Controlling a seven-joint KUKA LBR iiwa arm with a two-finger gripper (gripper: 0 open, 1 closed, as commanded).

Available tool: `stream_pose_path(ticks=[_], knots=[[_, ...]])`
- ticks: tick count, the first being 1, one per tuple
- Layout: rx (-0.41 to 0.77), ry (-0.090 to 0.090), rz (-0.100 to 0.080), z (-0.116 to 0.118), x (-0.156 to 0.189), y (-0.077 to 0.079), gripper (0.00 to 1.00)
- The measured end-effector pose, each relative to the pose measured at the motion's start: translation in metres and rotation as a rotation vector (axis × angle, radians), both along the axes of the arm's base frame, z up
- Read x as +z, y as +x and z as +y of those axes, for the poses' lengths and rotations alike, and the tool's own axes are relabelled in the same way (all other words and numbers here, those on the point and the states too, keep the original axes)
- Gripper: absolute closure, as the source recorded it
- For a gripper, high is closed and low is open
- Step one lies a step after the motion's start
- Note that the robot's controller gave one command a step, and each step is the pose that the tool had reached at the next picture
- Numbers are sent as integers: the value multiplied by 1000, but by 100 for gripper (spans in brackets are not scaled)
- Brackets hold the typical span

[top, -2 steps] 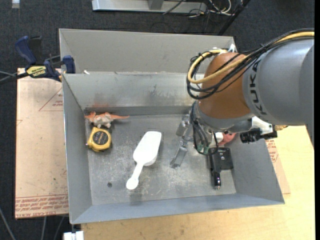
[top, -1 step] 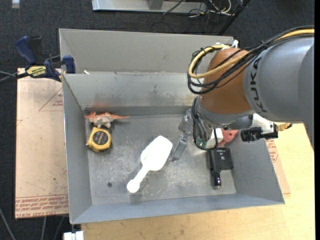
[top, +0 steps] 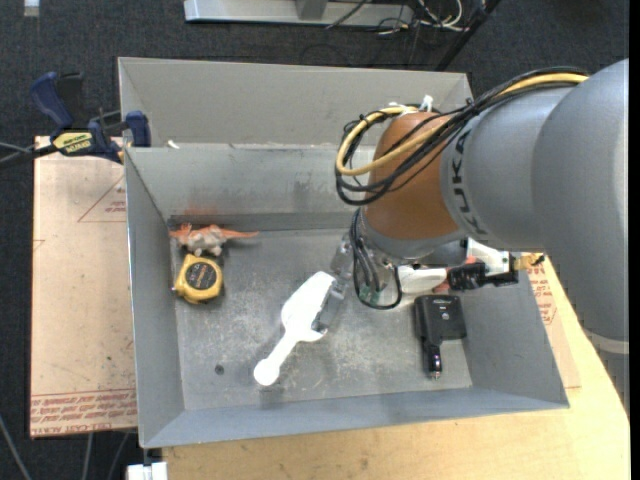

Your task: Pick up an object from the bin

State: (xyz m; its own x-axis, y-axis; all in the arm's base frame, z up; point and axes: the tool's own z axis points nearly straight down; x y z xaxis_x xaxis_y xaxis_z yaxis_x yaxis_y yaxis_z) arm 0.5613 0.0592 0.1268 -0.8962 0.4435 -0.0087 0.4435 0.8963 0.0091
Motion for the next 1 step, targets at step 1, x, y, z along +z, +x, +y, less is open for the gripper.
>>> stream_pose_path(ticks=[1], knots=[[236,-3,0,11,-12,-11,0]])
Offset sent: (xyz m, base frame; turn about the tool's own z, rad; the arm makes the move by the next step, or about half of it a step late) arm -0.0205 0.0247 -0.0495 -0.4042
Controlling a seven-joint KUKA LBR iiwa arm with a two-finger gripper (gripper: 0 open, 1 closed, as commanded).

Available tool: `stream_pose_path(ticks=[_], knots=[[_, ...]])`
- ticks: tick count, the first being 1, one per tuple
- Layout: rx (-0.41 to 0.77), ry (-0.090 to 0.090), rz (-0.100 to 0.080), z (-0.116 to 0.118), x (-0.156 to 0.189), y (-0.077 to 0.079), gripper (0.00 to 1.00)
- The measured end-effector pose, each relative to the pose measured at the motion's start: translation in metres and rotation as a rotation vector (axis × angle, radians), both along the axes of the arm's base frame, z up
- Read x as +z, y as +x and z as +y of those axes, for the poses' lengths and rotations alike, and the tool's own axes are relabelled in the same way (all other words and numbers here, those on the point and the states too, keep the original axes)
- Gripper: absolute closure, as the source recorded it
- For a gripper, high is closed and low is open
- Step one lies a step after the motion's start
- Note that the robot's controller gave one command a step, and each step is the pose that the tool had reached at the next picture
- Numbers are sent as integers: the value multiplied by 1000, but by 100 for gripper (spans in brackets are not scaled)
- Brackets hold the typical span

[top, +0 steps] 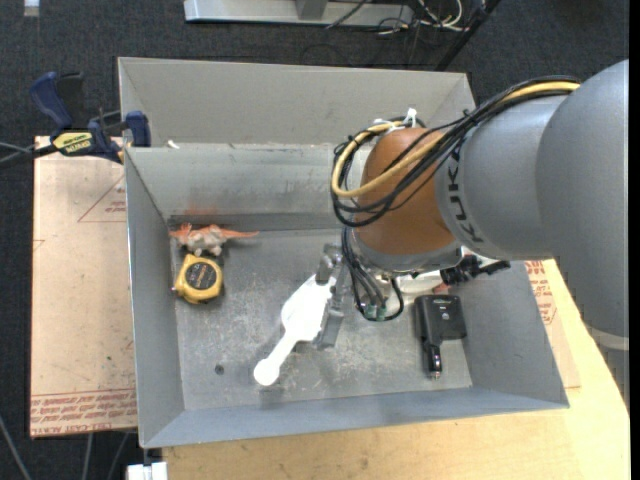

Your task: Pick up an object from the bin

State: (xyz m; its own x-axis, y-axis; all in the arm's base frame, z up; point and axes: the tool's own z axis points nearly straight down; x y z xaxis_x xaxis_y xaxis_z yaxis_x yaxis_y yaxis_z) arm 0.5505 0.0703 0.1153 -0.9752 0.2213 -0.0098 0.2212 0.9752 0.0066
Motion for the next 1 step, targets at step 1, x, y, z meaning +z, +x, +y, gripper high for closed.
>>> stream_pose_path(ticks=[1], knots=[[167,-1,-1,14,-39,-10,100]])
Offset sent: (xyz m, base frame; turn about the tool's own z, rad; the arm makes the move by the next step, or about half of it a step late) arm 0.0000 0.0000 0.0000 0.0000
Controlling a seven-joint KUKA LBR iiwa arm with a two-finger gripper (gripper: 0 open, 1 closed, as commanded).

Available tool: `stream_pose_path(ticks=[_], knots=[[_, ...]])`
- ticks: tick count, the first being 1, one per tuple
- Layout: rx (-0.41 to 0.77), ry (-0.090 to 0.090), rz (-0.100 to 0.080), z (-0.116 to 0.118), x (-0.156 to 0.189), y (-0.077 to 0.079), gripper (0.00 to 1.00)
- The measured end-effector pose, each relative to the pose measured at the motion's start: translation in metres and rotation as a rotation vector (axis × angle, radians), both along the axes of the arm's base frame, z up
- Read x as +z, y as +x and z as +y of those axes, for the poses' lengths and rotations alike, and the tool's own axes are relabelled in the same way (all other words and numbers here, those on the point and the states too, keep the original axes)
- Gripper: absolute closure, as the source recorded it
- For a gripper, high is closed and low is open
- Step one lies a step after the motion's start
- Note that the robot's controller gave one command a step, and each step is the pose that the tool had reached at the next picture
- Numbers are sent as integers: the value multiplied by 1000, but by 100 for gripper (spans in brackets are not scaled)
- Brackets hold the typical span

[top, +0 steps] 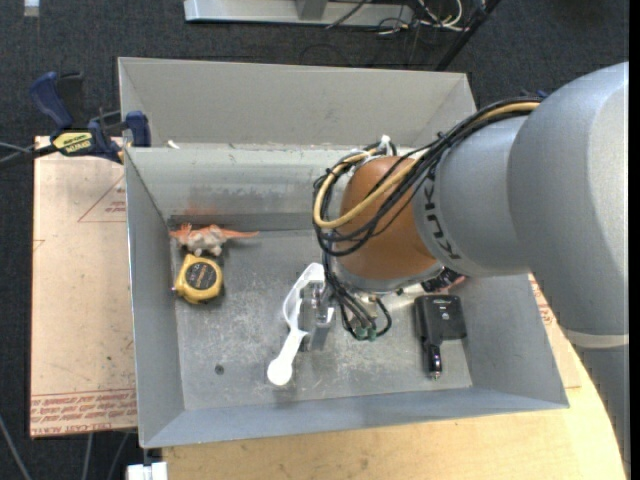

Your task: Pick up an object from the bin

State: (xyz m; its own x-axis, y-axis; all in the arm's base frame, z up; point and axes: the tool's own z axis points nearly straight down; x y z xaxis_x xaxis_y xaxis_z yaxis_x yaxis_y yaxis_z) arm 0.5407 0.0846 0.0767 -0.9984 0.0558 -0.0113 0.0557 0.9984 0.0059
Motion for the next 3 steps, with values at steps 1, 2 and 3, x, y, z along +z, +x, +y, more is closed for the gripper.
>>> stream_pose_path(ticks=[1,2,3], knots=[[0,0,0,0,0,0,100],[20,-1,9,-7,38,0,100],[45,-1,3,-3,100,-7,100]])
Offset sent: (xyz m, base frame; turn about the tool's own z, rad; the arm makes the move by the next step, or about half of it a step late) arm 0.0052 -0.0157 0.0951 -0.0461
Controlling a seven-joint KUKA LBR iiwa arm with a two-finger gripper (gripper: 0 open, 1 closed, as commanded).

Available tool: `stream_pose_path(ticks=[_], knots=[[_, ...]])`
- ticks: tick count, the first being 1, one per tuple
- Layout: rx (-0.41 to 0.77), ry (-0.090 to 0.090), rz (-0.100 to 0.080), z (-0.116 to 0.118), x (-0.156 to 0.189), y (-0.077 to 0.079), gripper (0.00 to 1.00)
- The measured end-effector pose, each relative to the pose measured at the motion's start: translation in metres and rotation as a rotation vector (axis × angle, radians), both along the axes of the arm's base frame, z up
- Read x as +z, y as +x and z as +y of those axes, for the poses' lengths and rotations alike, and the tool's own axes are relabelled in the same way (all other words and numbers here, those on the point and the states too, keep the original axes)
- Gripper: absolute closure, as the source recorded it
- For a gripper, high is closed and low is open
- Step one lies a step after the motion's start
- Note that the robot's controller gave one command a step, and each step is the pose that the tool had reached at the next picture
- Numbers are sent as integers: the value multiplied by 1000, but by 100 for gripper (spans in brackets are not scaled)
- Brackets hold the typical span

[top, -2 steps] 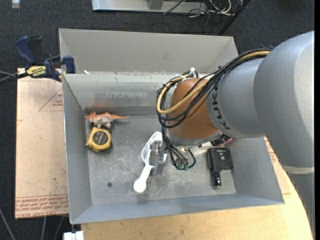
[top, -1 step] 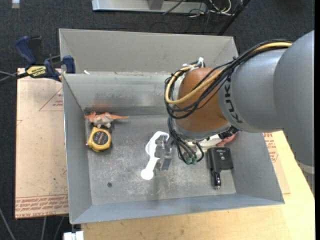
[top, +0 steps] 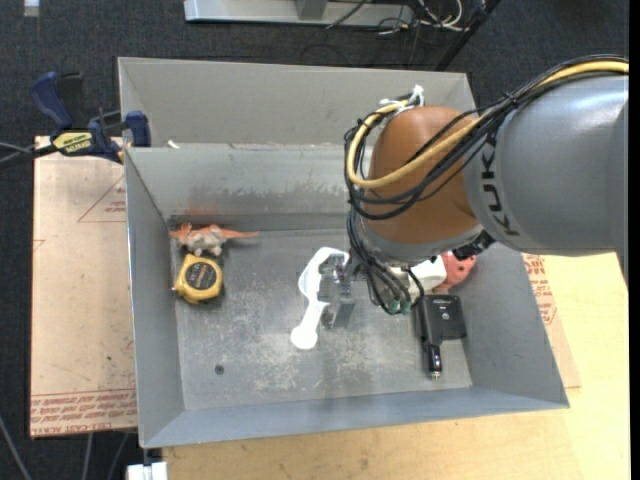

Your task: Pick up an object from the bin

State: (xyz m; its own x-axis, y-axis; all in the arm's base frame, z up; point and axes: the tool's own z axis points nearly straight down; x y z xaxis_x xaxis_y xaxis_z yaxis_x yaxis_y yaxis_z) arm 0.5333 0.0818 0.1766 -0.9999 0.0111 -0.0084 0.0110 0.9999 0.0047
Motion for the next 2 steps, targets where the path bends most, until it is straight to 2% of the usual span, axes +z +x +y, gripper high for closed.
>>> stream_pose_path(ticks=[1,2], knots=[[13,2,-7,-2,38,3,100],[20,0,-2,8,54,2,100]])
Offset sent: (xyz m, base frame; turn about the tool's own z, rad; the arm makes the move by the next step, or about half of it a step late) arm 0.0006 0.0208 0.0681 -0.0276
